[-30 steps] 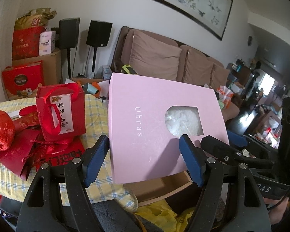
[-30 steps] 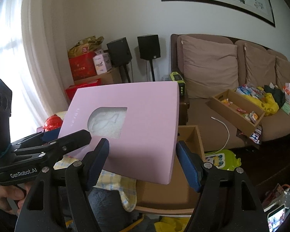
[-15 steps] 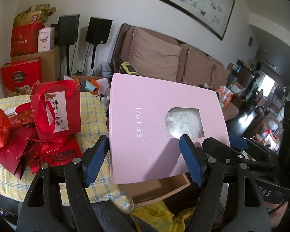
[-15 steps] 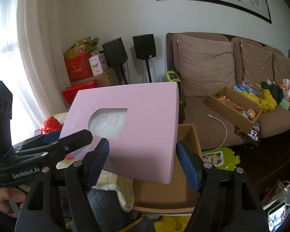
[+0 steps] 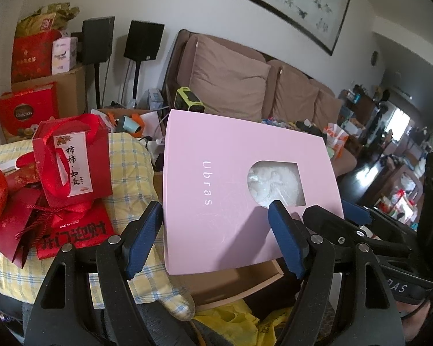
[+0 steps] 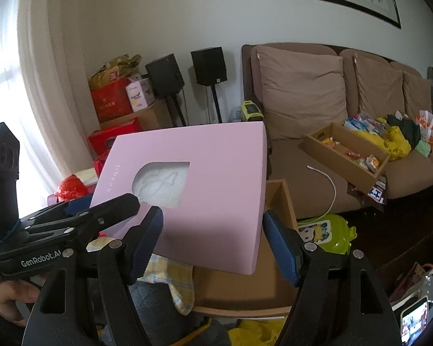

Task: Organize objects
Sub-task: 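Carry the pink box with the left gripper toward the cardboard box, then lower the pink box into the cardboard box with the left gripper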

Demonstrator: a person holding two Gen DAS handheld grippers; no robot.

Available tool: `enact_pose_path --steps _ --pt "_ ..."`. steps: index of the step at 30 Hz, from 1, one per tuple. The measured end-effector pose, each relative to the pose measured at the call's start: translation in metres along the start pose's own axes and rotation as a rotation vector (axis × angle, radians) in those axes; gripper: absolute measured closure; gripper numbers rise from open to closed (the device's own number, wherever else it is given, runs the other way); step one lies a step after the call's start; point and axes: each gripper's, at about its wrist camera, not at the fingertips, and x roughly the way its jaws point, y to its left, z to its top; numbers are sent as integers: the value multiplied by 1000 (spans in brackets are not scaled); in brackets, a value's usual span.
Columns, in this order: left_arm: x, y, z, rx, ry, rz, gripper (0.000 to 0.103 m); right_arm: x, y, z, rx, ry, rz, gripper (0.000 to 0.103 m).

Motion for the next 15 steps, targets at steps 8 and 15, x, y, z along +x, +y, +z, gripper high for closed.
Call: enact_pose_path --steps 8,15 --pt "10 -4 0 -1 22 1 30 3 -6 -1 4 1 -12 29" --pt "16 -7 -4 3 31 5 30 5 -11 -3 8 2 -18 29"
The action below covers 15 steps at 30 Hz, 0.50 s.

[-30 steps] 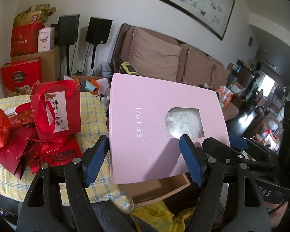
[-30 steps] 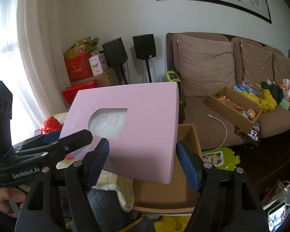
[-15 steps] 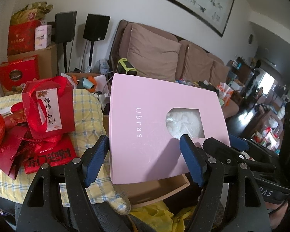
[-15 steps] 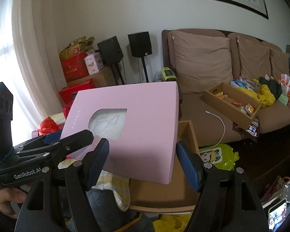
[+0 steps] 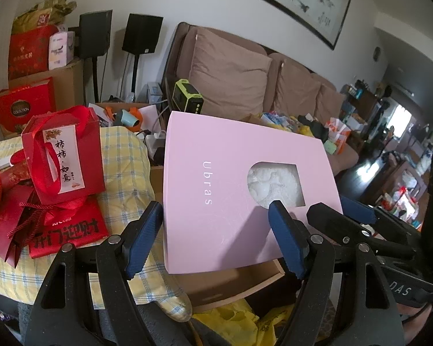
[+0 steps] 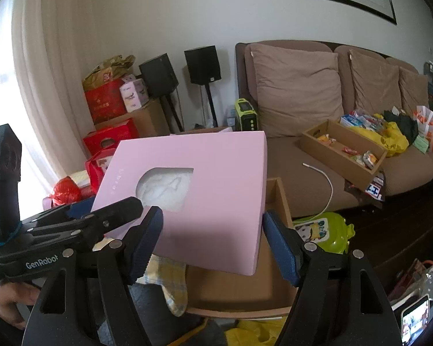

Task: Organize objects
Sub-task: 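Lower the pink box into the cardboard box with the left gripper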

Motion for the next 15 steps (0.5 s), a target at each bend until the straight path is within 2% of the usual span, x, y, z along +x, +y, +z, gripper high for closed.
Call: enact_pose_path --steps 15 --pt "25 5 -4 -7 39 24 30 17 -9 -6 17 43 5 29"
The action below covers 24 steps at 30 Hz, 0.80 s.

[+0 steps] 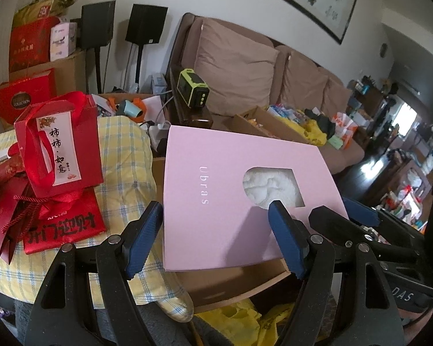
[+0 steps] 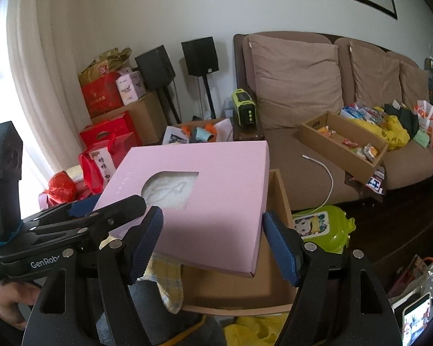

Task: Organize objects
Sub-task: 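Lower the pink box into the cardboard box with the left gripper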

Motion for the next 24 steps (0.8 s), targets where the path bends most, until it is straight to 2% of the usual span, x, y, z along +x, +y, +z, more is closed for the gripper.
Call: enact_pose_path --steps 17,24 --pt "40 2 -10 3 85 16 33 30 -20 -10 39 69 1 29" --pt "59 4 -16 -14 140 21 36 52 -35 -22 71 134 -4 29"
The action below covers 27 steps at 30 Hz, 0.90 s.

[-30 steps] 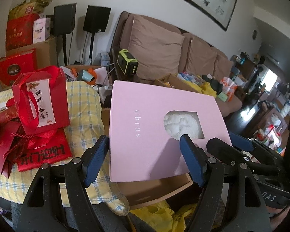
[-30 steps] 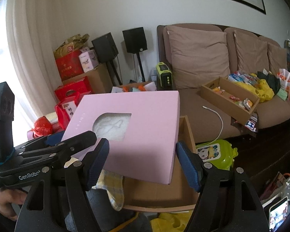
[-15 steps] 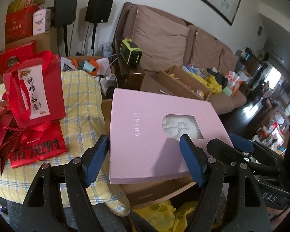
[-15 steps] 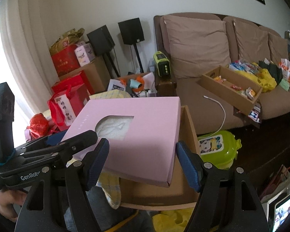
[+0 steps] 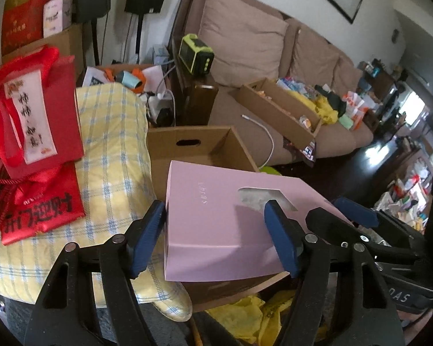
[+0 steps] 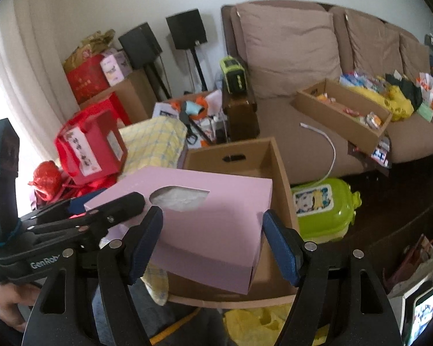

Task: Organize objects
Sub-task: 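Lower the pink box into the cardboard box with the left gripper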

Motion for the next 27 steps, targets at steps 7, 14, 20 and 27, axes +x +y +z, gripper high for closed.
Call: enact_pose_path --steps 7,14,20,27 --pt "8 -4 -1 8 11 -2 36 5 -9 -3 24 10 -3 29" --pt "20 -4 -1 2 34 -1 36 11 -16 -4 40 24 -8 28" --pt "27 -4 -2 -1 46 0 36 15 -19 -5 46 26 -6 28" --pt "39 1 -5 -27 77 -5 36 24 -23 -9 51 48 -10 28"
